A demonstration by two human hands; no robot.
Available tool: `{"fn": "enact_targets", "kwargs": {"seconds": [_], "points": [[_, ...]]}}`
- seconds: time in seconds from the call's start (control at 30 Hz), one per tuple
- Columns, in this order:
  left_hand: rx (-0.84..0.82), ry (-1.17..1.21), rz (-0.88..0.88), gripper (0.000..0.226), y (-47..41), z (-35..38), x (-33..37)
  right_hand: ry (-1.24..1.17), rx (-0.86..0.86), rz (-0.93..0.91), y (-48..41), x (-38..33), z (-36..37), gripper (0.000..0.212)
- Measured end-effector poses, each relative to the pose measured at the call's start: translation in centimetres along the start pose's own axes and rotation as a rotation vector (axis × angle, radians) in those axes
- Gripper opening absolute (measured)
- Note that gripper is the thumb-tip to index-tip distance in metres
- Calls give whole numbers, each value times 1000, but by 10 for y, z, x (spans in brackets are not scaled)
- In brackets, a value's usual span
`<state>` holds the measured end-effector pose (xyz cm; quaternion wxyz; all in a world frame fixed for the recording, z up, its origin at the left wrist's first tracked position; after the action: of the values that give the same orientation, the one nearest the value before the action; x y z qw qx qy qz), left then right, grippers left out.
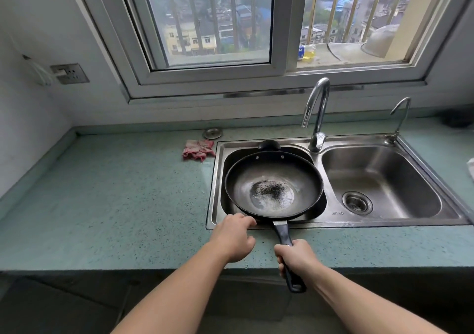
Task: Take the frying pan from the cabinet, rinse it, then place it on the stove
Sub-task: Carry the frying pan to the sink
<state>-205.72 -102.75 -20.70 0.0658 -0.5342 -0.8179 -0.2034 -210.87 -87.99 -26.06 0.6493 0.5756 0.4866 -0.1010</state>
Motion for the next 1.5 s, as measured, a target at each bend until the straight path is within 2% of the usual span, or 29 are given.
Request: {"fn": "enact_targets", "kwargs": {"seconds": [0.43, 0.73, 1.0, 1.2, 1.3, 1.5], "points": [[-3, 0, -21, 44, -4, 2, -16, -27, 9, -59, -14, -14, 10, 23], [-28, -5, -44, 44, -11, 3, -20, 32, -23, -20, -32, -15, 3, 11], [-43, -17, -21, 43, -15, 15, -3, 326, -6, -18, -39, -10, -6, 13], [-57, -29, -24, 42, -16, 23, 0, 747, 33, -99, -37, -12, -12, 29], [-49, -27, -30, 41, -16, 26, 0, 815, 97, -136, -33, -14, -14, 30], [-109, 27, -74, 41, -14, 41, 3, 871, 106, -153, -34, -14, -12, 32]]}}
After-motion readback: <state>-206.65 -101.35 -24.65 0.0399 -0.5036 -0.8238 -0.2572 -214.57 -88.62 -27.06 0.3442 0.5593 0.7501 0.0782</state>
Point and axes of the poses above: each hand's wrist, its own y-axis away from the middle knuckle, its own z-axis out of the palm, x = y × z, the point moved 6 cm from there along -y, towards the middle knuckle, and after that the axes turned 2 degrees about x, right-handed, at the moved point
